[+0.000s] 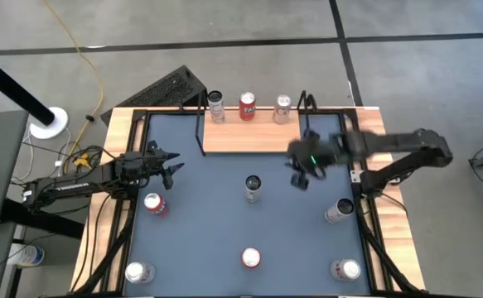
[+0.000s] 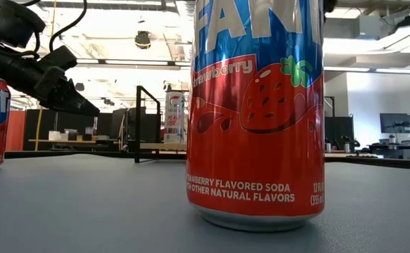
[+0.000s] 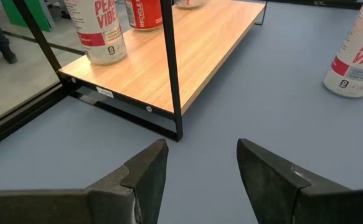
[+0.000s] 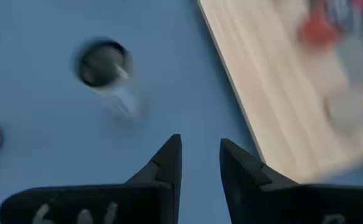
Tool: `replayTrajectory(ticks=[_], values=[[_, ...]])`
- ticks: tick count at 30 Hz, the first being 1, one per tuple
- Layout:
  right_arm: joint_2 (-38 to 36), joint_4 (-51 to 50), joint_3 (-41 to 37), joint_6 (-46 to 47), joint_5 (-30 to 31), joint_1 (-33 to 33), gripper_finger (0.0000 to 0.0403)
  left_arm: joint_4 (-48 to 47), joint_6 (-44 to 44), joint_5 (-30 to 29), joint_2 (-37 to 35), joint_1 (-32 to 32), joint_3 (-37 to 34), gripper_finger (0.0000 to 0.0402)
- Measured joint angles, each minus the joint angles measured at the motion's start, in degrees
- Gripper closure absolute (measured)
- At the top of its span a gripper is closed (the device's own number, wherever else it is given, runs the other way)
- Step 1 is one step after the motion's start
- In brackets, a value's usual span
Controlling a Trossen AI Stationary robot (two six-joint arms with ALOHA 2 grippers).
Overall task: Place canned beverage on shelf
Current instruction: Put the left white-pink soda can on the shelf aligned with the other white-pink soda can
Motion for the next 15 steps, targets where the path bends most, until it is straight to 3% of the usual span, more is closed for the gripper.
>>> replayTrajectory(ticks=[5,10,15], values=[[-5.5,27.0,-15.5,-6.6,11.3,11.9,0.0306,0.0,0.0,0.0,0.0,0.0,0.0,0.0217],[-5.0,49.0,-25.0,-14.3,12.0,16.2,0.0306,0.0,0.0,0.0,0.0,0.0,0.0,0.0217],[-1.4,58.8,-30.2,-16.6,12.4,16.9,0.0306,0.0,3.3,-0.1,0.0,0.0,0.0,0.0217]])
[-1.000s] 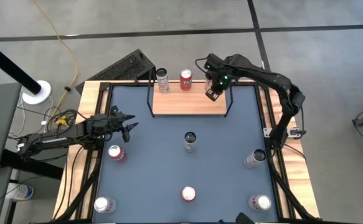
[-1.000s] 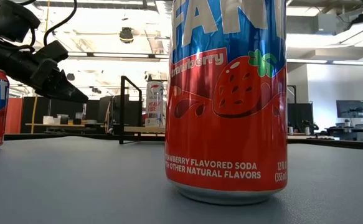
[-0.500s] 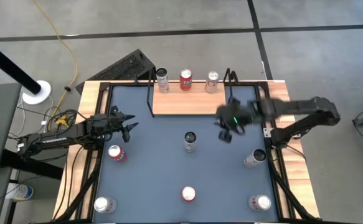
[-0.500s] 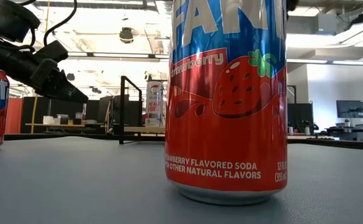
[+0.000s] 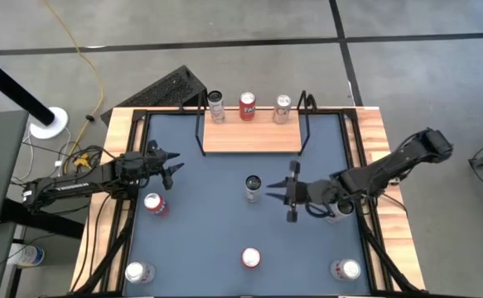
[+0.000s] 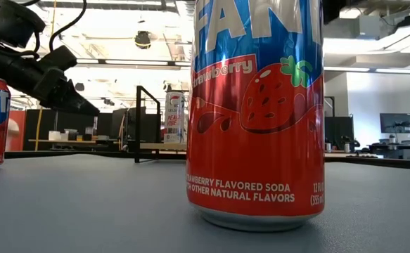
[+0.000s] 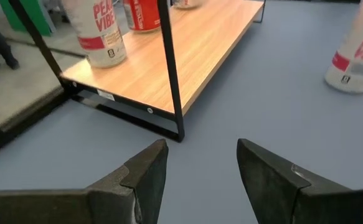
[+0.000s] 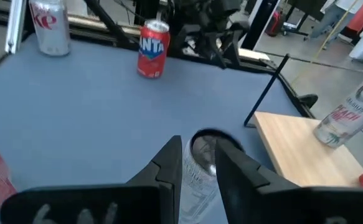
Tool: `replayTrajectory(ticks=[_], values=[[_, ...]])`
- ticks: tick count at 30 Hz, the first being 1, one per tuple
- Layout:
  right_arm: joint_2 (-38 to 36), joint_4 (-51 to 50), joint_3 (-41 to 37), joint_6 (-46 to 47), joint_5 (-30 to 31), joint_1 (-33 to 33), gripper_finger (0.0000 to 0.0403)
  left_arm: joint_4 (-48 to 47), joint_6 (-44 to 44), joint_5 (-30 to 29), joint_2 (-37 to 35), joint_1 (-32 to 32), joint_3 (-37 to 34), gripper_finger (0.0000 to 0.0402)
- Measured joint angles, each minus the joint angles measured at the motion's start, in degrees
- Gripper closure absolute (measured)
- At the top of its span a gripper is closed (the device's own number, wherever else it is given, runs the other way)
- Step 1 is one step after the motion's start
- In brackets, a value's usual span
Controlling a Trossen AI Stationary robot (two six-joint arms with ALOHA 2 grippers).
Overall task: Place canned beverage on shelf
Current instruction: Put the left white-pink soda can on the shelf aligned with the other white-pink soda can
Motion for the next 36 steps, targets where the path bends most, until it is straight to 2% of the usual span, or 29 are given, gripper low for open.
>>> replayTrajectory(ticks=[4,9,13,17,19,21,26,28,36], values=[[2.3,3.8,-1.4,-0.4,0.1,0.0,0.0306,0.0,1.4,0.0,0.0,0.0,0.0,0.0217],[3.6,8.9,-2.6,-4.3,0.6,0.0,0.0306,0.9,-6.2,0.0,0.0,0.0,-0.1,0.0217],[3.6,9.0,-3.0,-7.2,4.4,-0.1,0.0306,3.1,-18.0,0.3,0.0,0.0,-0.2,0.0217],[3.6,8.5,-3.0,-9.8,5.1,-1.0,0.0306,4.9,-19.8,-2.9,0.0,0.0,-0.2,0.0217],[3.6,8.5,-3.0,-10.4,5.0,-2.0,0.0306,6.7,-18.7,-2.9,0.0,0.0,-0.2,0.0217],[3.6,9.2,-3.3,-11.4,5.0,-3.1,0.0306,8.8,-16.4,-0.6,0.0,0.0,-0.2,0.0217],[3.6,12.3,-6.4,-12.3,4.8,-5.9,0.0306,16.1,-7.8,12.8,0.4,0.0,-0.1,0.0217],[3.6,14.9,-8.2,-12.9,4.7,-7.0,0.0306,18.8,-4.5,16.3,1.2,0.0,-0.1,0.0217],[2.8,21.6,-11.3,-16.1,4.2,-10.0,0.0306,34.2,4.3,19.3,8.8,-0.1,0.5,0.0217]])
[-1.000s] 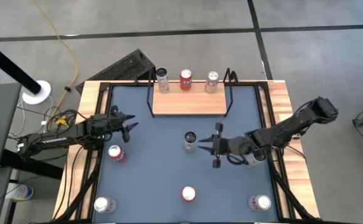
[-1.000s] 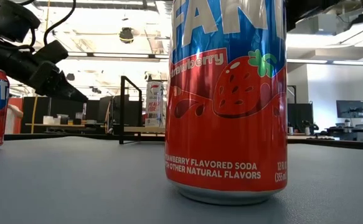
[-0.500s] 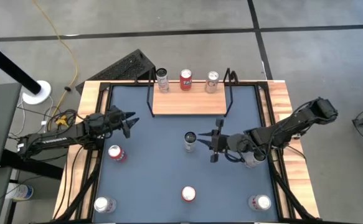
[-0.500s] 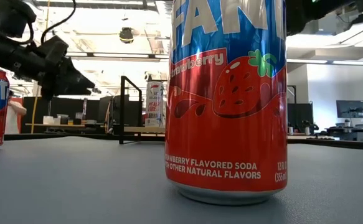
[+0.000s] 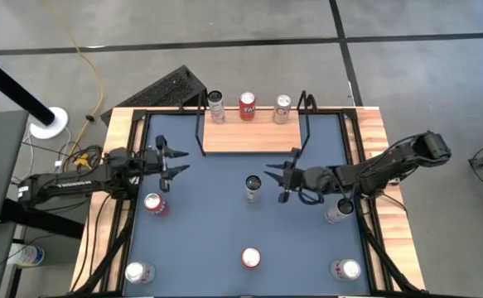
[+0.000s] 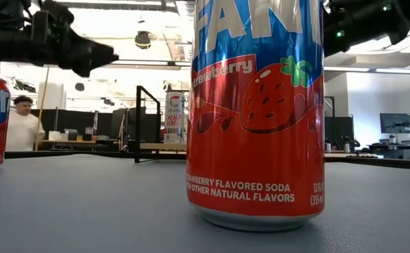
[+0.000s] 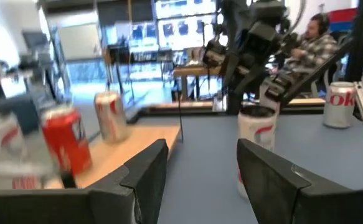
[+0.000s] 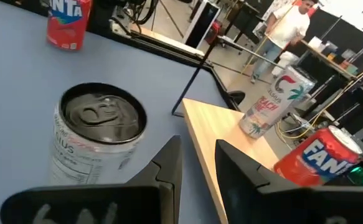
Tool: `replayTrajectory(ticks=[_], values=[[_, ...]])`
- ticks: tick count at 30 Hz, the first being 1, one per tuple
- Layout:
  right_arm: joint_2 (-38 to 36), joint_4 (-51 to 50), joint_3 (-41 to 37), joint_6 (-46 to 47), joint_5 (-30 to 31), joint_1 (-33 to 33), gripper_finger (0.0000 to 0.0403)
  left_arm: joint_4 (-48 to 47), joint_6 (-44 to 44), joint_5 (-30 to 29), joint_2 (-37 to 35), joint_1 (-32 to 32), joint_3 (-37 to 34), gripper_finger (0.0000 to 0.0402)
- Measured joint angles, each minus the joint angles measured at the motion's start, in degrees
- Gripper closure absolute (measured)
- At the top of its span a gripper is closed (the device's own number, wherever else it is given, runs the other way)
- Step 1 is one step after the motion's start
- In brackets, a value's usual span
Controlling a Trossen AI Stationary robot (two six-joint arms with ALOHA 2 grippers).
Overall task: Place canned beverage on shelf
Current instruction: Put the left white-pink soda can on the shelf aligned with the other white-pink soda can
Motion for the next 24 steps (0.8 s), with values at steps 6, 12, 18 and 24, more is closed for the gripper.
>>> replayTrajectory(ticks=[6,12,18,24], values=[[-0.1,-0.7,0.0,0.0,-3.0,-1.2,0.0306,9.0,4.4,4.7,11.5,0.0,2.8,0.0216],[-0.1,-1.0,0.0,0.3,-3.0,-1.8,0.0306,12.4,9.1,9.1,22.8,0.0,9.5,0.0190],[-0.1,-2.1,0.0,1.5,-3.0,-1.8,0.0306,9.9,6.1,9.7,33.2,-0.1,18.0,0.0135],[-0.1,-3.1,0.0,2.1,-3.0,-1.8,0.0306,2.7,4.6,8.5,42.7,-0.1,28.4,0.0110]])
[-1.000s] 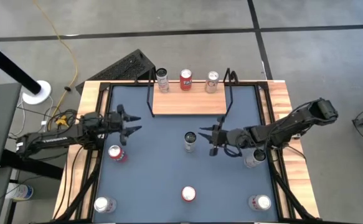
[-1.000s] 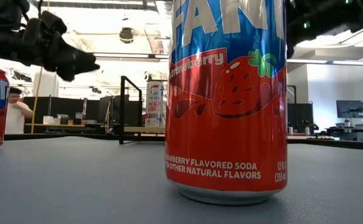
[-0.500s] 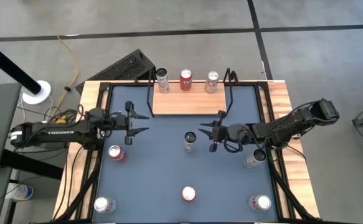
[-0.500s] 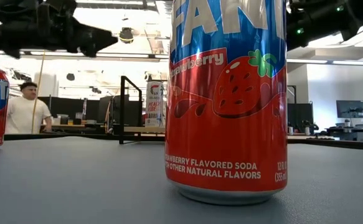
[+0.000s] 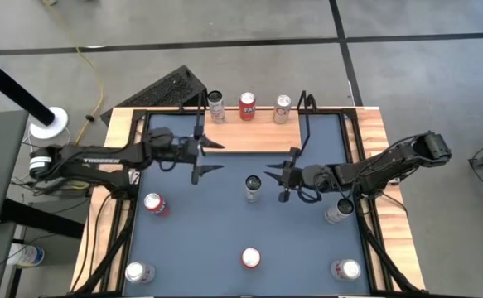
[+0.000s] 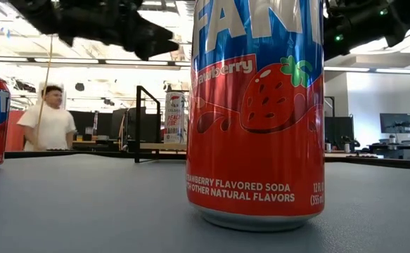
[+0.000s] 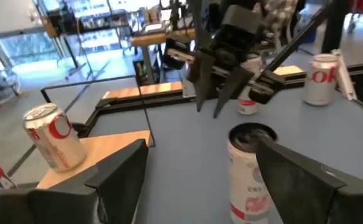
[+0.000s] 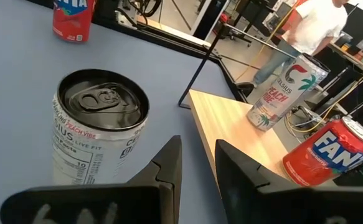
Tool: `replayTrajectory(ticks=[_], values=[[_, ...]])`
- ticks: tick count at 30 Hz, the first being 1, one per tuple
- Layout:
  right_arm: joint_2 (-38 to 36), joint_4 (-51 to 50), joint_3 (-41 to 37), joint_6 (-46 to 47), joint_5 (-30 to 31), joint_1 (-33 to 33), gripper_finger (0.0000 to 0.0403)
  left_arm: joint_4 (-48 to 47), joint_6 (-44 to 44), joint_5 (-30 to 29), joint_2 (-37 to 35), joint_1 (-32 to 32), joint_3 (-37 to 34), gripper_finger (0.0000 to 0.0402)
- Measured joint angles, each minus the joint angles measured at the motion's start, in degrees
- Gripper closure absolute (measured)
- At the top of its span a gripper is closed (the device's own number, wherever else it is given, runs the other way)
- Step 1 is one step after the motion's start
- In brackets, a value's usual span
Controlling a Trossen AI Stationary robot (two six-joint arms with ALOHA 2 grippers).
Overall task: Place canned beverage on shelf
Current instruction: Put the left white-pink soda can on the shelf aligned with the other white-pink soda can
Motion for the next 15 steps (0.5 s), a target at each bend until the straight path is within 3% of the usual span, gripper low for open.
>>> replayTrajectory(ticks=[6,15], values=[[0.0,-0.7,0.0,0.0,0.0,-0.1,0.0306,-7.1,0.4,5.1,8.7,-0.9,8.6,0.0109],[0.0,-2.2,0.0,1.1,-1.2,-0.7,0.0306,-3.9,5.7,8.5,19.7,-6.4,11.7,0.0109]])
